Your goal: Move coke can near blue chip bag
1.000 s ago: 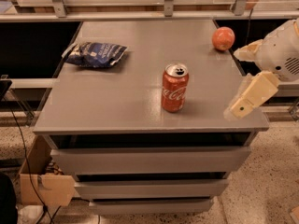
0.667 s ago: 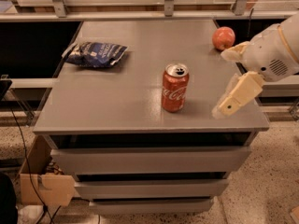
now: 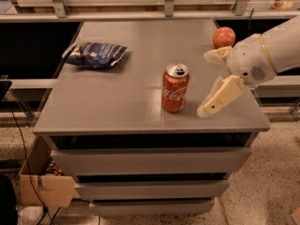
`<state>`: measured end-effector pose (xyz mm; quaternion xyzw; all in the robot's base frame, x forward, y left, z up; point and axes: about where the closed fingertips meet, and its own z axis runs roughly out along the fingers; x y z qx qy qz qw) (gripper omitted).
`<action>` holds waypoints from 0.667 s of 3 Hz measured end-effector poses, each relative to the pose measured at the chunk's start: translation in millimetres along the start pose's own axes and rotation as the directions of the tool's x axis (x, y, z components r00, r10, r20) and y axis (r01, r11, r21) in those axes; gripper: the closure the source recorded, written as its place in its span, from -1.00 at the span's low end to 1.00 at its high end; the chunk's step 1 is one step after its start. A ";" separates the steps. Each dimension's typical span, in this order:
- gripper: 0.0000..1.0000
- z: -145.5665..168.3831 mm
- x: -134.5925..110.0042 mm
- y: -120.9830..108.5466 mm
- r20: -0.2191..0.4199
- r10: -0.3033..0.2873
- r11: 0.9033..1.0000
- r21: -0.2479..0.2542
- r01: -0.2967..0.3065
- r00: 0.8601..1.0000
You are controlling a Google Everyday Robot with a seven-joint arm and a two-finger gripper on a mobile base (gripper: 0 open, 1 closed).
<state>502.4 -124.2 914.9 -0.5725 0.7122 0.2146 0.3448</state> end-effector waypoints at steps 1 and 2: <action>-1.00 17.8 -0.5 -9.4 0.065 -0.020 1.000 -0.014 0.021 0.998; -1.00 31.6 4.3 -17.4 0.129 -0.024 0.999 -0.021 0.027 0.991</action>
Offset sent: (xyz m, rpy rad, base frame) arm 0.0381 0.0144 -0.0380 0.2038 -0.0550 0.0553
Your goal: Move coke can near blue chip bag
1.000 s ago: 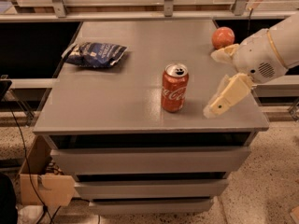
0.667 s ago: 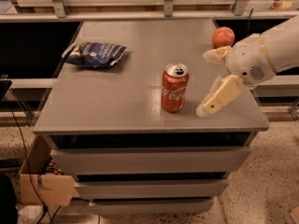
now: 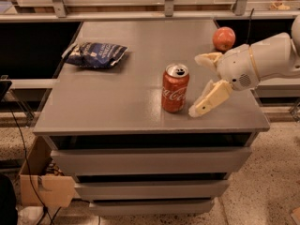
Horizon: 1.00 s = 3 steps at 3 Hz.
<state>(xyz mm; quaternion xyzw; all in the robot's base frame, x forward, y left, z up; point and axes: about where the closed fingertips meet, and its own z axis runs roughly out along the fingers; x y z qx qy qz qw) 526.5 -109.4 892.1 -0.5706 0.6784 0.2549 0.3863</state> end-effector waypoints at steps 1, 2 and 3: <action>-1.00 10.8 6.1 -5.3 0.054 0.008 1.000 -0.008 -0.008 0.999; -1.00 19.5 1.8 -6.7 0.116 0.012 1.000 -0.030 -0.008 0.993; -1.00 27.2 -5.5 -4.9 0.161 0.013 0.999 -0.053 -0.004 0.987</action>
Offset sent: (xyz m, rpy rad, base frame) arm 0.0156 0.0185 -0.0124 0.1953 -0.0016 0.0477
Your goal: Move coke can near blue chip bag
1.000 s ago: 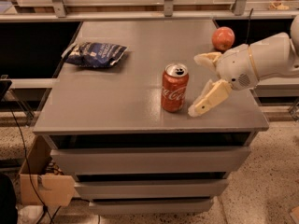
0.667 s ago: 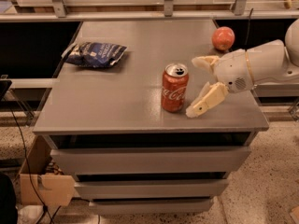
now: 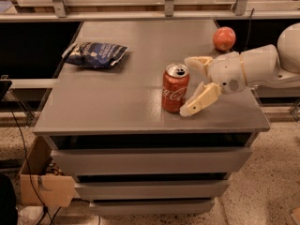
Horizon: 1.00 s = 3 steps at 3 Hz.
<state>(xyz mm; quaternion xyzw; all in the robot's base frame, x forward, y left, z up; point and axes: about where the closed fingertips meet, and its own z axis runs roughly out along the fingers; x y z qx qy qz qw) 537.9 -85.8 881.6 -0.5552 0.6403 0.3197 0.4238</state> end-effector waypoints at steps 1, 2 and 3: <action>-0.68 6.4 -3.7 2.0 0.026 -0.002 1.000 -0.017 0.002 1.000; -0.22 10.5 -4.3 3.8 0.044 0.000 1.000 -0.031 0.001 0.999; 0.25 13.8 -3.0 6.1 0.051 0.004 0.999 -0.043 -0.001 0.999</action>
Offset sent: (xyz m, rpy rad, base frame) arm -0.0021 0.0115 -0.0030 0.0652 0.0112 0.0358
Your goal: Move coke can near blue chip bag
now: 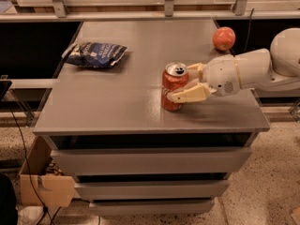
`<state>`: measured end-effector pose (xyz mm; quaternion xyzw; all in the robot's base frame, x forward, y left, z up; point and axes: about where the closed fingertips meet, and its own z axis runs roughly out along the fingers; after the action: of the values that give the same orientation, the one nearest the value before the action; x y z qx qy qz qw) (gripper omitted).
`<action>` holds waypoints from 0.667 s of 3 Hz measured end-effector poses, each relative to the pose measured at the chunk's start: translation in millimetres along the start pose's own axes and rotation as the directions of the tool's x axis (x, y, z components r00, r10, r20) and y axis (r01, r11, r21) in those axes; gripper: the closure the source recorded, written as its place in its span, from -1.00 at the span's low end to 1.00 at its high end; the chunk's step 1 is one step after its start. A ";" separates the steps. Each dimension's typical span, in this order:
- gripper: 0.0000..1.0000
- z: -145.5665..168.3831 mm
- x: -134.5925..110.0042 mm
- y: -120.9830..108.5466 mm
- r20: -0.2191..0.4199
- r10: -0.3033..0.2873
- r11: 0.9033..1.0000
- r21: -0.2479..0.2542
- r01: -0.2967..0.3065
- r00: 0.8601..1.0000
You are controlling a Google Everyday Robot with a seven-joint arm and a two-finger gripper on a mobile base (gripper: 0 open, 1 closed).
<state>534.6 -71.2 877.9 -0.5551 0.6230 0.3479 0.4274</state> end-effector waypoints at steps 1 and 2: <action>0.72 -0.5 -2.5 0.4 0.006 -0.003 1.000 -0.005 0.003 1.000; 1.00 -10.6 -17.7 -2.7 0.020 -0.029 1.000 -0.001 0.029 0.999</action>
Offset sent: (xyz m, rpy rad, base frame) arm 0.0051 -0.0141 0.0472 0.0288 -0.0689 0.0141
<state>536.0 -74.3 898.4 -0.5611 0.6103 0.3475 0.4382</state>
